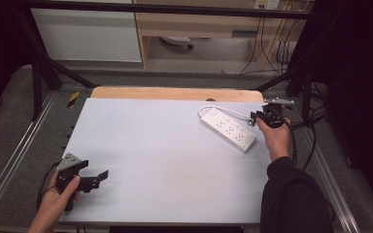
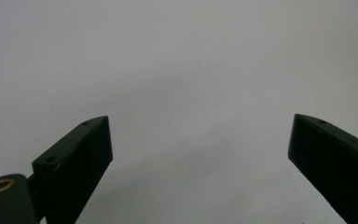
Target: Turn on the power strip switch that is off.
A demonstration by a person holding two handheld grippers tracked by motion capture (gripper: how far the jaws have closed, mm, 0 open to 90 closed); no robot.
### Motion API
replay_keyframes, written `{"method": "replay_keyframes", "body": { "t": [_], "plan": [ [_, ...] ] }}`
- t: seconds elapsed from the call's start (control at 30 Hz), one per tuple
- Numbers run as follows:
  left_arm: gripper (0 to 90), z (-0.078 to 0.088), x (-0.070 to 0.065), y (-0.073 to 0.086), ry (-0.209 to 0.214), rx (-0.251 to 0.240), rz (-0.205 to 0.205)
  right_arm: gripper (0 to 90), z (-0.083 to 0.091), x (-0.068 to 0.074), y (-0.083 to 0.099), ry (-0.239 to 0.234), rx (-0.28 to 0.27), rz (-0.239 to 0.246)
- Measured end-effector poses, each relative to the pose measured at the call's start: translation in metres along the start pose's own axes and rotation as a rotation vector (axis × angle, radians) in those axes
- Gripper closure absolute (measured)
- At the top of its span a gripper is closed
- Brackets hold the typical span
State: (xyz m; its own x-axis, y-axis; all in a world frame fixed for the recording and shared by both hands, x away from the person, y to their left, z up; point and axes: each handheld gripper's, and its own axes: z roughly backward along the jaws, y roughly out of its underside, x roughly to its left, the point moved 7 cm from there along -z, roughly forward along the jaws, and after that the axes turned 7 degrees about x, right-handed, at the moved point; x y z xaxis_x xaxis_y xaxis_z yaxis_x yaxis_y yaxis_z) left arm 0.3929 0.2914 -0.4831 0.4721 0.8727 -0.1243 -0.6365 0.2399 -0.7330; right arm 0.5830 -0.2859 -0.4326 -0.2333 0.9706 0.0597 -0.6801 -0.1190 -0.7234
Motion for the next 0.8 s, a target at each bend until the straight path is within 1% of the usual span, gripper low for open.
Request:
{"method": "replay_keyframes", "body": {
  "t": [0.2,0.23,0.33,0.4,0.43,0.73,0.8],
  "plan": [
    [6.4,0.0,0.0,0.0,0.002,0.002,-0.003,75.4,-0.005,0.0,0.003,0.0,0.006,0.005],
    [6.4,0.0,0.0,0.0,0.003,0.002,-0.003,77.6,-0.006,-0.001,0.005,0.001,0.007,0.001],
    [6.4,0.0,0.0,0.0,0.003,0.004,-0.005,79.0,-0.008,-0.001,0.006,0.003,0.005,0.003],
    [6.4,0.0,0.0,0.001,0.003,0.005,-0.005,80.4,-0.009,-0.002,0.009,0.003,0.01,-0.001],
    [6.4,0.0,0.0,0.001,0.003,0.005,-0.005,80.8,-0.01,-0.002,0.01,0.002,0.013,-0.012],
    [6.4,-0.001,-0.001,0.001,0.002,0.011,-0.009,88.7,-0.012,-0.002,0.016,-0.013,0.001,-0.02],
    [6.4,0.0,0.0,0.001,-0.001,0.013,-0.008,90.0,-0.013,-0.003,0.018,-0.013,-0.002,-0.014]
  ]
}}
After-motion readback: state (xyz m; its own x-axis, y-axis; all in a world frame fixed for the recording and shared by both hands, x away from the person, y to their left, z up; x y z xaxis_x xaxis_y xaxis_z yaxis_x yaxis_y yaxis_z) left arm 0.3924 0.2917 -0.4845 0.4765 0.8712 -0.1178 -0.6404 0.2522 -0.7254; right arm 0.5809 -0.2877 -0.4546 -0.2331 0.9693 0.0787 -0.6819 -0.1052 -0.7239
